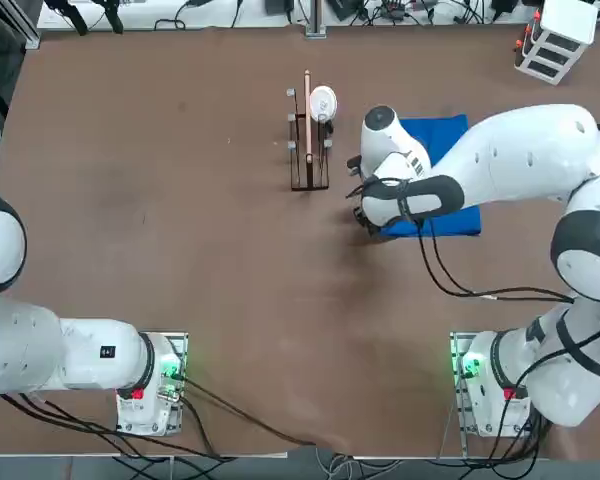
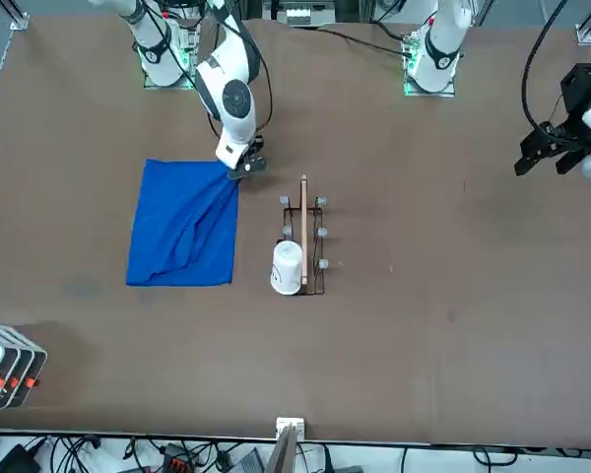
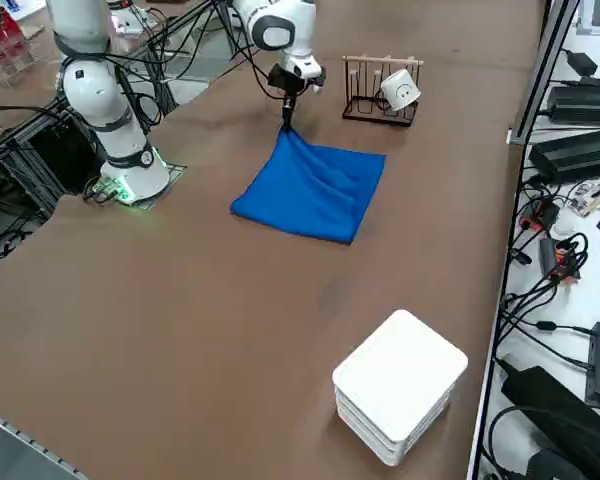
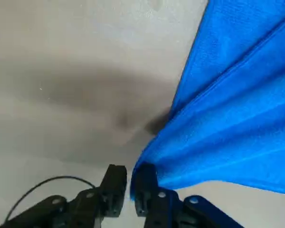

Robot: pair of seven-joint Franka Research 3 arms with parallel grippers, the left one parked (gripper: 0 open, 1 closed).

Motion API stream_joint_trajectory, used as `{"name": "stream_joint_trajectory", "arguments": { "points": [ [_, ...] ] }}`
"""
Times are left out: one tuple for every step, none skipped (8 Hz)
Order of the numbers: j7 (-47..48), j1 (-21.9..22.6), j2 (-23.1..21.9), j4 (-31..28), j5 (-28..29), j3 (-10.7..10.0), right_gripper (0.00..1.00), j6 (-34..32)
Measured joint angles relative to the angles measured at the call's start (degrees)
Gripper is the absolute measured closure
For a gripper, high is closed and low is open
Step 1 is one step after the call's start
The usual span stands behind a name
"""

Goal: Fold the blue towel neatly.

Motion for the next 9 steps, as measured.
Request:
{"name": "stream_joint_trajectory", "arguments": {
  "points": [
    [0.1,0.0,0.0,0.7,0.0,-0.1,0.62,0.0],
    [1.1,-0.1,0.0,2.0,0.1,-0.5,0.45,0.0],
    [3.0,-0.3,0.0,3.7,0.1,-1.0,0.28,-0.2],
    [4.8,-1.1,0.0,5.5,0.1,-1.5,0.07,-0.6],
    [5.8,-3.0,0.0,7.1,0.1,-1.8,0.0,-0.8],
    [6.6,-6.0,0.0,8.4,0.1,-2.0,0.02,-0.9],
    [7.4,-9.6,0.0,9.7,0.1,-2.2,0.07,-1.0],
    [8.8,-12.6,0.5,11.2,0.1,-2.2,0.09,-1.0],
    [9.9,-14.8,2.2,13.0,0.1,-2.3,0.12,-1.0]
  ]
}}
